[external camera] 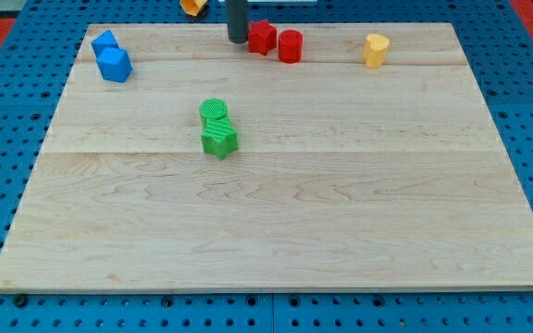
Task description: Move the cube to the top of the green circle
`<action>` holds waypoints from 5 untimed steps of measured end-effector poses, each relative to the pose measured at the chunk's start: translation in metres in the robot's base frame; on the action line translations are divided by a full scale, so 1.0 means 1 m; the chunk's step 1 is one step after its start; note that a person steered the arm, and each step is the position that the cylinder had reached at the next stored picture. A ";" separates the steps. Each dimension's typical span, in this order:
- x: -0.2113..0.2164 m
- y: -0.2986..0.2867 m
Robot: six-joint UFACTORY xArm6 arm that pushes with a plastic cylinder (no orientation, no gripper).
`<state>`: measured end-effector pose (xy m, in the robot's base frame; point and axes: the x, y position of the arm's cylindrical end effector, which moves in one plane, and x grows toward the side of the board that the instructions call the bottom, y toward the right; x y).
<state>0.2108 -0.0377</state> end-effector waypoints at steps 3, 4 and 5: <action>0.120 0.154; 0.127 0.131; 0.120 0.057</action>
<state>0.3304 0.0189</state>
